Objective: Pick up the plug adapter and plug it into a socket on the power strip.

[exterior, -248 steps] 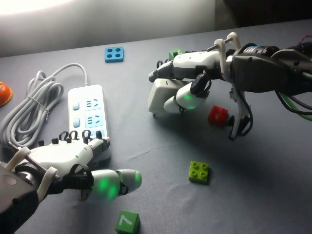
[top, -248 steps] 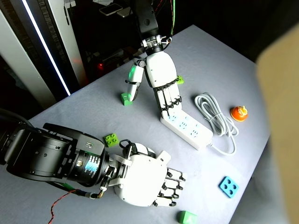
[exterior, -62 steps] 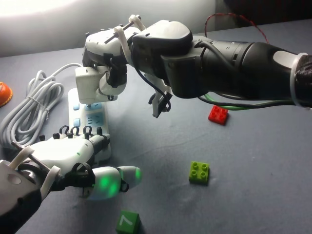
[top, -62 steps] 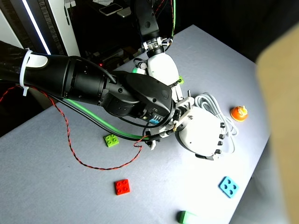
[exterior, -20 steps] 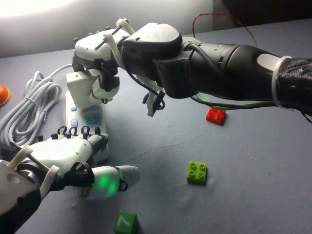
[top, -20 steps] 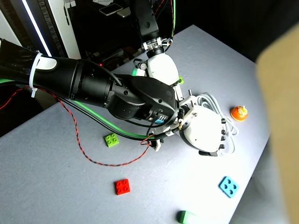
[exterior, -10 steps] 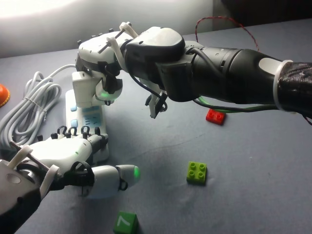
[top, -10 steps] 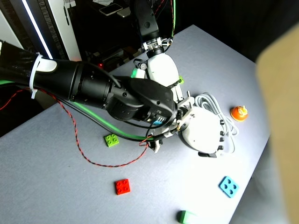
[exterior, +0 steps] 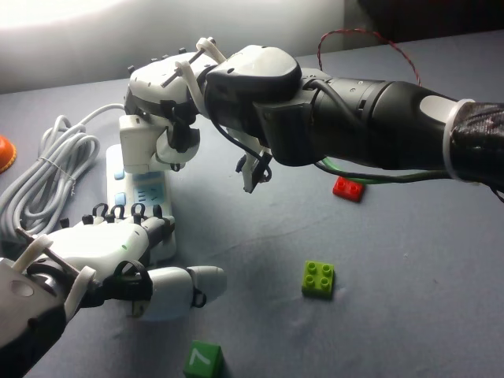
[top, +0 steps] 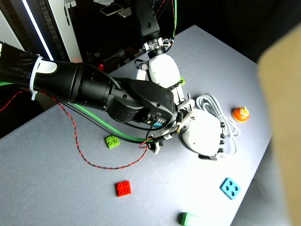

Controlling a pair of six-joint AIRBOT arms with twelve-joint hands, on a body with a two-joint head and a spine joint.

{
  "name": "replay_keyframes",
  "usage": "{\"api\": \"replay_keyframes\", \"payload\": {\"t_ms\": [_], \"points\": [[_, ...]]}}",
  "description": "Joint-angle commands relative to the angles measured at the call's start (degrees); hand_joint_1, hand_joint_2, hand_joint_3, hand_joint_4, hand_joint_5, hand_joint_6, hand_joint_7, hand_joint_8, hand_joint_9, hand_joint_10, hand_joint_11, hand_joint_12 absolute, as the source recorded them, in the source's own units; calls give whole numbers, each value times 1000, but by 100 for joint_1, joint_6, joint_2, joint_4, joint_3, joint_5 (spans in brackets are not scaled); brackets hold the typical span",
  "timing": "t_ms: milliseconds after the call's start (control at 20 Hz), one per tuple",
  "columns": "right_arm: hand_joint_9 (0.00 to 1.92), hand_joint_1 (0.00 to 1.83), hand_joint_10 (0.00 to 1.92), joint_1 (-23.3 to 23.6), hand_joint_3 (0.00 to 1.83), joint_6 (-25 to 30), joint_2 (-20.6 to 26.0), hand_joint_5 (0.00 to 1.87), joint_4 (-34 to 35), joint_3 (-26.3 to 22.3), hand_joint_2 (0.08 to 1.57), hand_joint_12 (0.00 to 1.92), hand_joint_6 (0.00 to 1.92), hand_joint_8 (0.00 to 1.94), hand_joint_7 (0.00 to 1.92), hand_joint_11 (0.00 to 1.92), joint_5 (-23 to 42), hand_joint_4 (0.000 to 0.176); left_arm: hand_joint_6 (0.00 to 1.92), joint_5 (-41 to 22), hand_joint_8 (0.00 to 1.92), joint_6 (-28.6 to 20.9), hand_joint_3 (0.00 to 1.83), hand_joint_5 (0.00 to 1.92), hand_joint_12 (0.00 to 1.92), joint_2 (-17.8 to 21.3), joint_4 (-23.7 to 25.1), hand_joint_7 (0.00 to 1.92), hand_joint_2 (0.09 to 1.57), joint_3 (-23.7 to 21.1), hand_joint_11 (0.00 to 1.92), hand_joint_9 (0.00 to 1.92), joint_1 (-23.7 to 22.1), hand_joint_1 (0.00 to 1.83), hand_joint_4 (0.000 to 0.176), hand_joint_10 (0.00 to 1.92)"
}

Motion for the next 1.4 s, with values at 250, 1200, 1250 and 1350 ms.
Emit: {"api": "replay_keyframes", "payload": {"t_ms": [250,1200,1250,1350], "points": [[832,1218,1022,-147,1,-30,32,750,-36,-32,1189,1365,1178,1235,940,634,-194,0,1,-63,1,-62,0,87,266,45,85,107,1150,-14,0,90,6,0,0,3],[761,1061,257,-129,0,36,321,716,-36,-102,1114,1272,283,94,757,390,-210,0,2,-71,3,-63,0,101,335,84,85,121,1156,-30,0,100,56,0,0,4],[780,1028,153,-117,0,36,323,727,-36,-102,1095,1207,114,28,737,392,-210,0,1,-71,1,-63,1,101,314,92,85,116,1158,-34,0,93,60,0,0,1],[751,911,56,-89,1,36,324,723,-36,-102,1099,1174,21,2,716,341,-225,0,0,-71,1,-63,1,79,251,103,85,81,1162,-33,0,63,60,0,0,0]]}}
